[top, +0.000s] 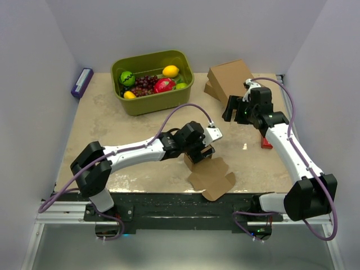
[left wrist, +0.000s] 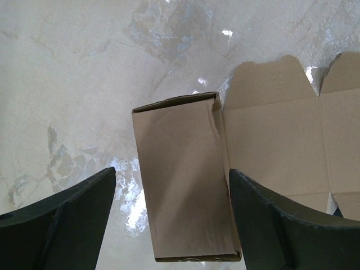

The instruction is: Fold the paper box

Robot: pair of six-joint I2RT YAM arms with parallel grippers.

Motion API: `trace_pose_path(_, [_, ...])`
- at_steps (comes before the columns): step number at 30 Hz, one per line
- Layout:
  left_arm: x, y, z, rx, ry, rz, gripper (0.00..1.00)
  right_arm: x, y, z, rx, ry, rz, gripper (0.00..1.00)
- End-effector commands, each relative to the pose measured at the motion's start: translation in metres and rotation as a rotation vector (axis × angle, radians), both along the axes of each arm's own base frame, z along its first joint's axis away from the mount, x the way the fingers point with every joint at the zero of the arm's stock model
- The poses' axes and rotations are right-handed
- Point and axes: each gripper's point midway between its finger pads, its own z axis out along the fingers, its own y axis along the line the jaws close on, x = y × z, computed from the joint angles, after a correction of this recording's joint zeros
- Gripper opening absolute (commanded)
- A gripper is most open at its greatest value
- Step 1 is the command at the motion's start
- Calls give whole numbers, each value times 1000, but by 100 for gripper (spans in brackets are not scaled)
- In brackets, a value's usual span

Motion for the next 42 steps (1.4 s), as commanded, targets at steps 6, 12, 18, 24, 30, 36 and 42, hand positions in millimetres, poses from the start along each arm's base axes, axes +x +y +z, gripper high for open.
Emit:
trace_pose_path(6, [11,-4,-1,10,-19,56,82,3,2,8,22,-40,6,88])
trace_pose_path(12, [22,11,-13,68,-29,133,67,1,-1,10,17,-41,-5,87])
trace_pose_path(18, [37,27,-15,77,-11,207,53,-6,-4,14,-2,-34,-1,85])
trace_pose_path(24, [50,58,-41,126,85,272,39,-20,-15,35,-21,-24,-54,83])
trace_pose_path(30, [57,86,-55,100,186,361,32,-39,-1,46,80,-51,-16,82])
trace_pose_path(36, [61,107,-70,39,306,416,30,-63,17,25,142,28,89,80])
trace_pose_path(42, [70,125,-73,36,316,466,31,-92,25,-10,184,149,137,78])
